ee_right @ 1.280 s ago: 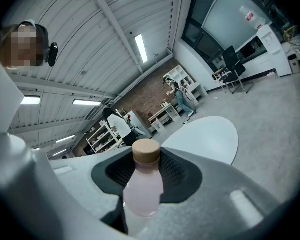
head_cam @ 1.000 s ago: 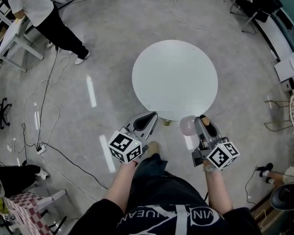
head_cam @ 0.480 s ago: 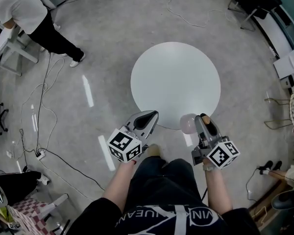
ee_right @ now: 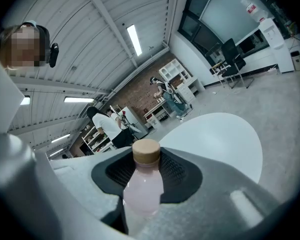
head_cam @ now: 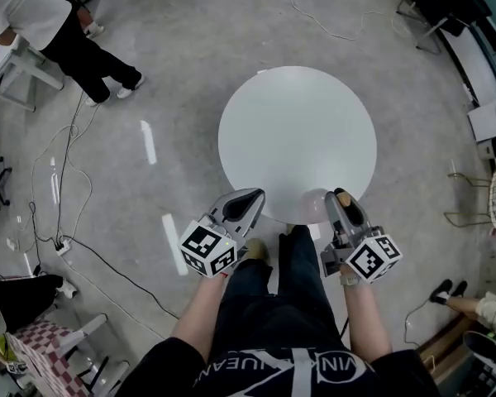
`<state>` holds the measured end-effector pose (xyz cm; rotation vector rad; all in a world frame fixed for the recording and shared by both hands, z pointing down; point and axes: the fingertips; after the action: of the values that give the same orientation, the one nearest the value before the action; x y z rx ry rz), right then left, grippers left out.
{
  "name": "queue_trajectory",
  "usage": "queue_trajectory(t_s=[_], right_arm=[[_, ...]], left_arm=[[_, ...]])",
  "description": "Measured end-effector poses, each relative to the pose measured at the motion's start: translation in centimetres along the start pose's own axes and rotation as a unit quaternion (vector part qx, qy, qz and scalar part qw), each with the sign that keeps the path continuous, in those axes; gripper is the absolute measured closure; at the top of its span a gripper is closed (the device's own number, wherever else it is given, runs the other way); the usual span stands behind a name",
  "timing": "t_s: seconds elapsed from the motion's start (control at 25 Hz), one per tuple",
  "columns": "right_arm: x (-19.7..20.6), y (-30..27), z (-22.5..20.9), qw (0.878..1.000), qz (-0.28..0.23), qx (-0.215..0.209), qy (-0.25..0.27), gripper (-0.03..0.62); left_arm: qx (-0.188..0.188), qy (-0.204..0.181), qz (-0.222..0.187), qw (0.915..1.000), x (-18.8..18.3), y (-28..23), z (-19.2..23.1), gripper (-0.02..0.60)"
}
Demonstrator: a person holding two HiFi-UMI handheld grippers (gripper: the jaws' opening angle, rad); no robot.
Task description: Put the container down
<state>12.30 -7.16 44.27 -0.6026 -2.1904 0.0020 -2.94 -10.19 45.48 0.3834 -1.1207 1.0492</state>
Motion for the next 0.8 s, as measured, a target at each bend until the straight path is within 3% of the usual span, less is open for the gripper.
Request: queue_trajectory(t_s=[0.32, 0.8], right_arm=[[-0.9, -3.7, -1.3, 0.998, 0.047, -0.038, 0.025, 0.457], [-1.0, -8.5, -5.0, 0.987, 0.109, -0.061, 0.103, 0.457]], left_arm=[[-0.032, 0.007, -0.011, 0.9994, -1.2, -2.4, 1.4, 0.568], [-0.056, 0.03, 0.008, 0.9979, 1.0, -7.2, 2.5, 0.568]])
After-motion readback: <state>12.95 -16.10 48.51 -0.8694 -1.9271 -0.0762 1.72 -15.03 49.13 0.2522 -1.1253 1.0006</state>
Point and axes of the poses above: the fingertips, and each gripper's own axes: y backward along the fingers, z to its left, x out of its underside, and after that the axes turned 2 degrees about -x, right-handed
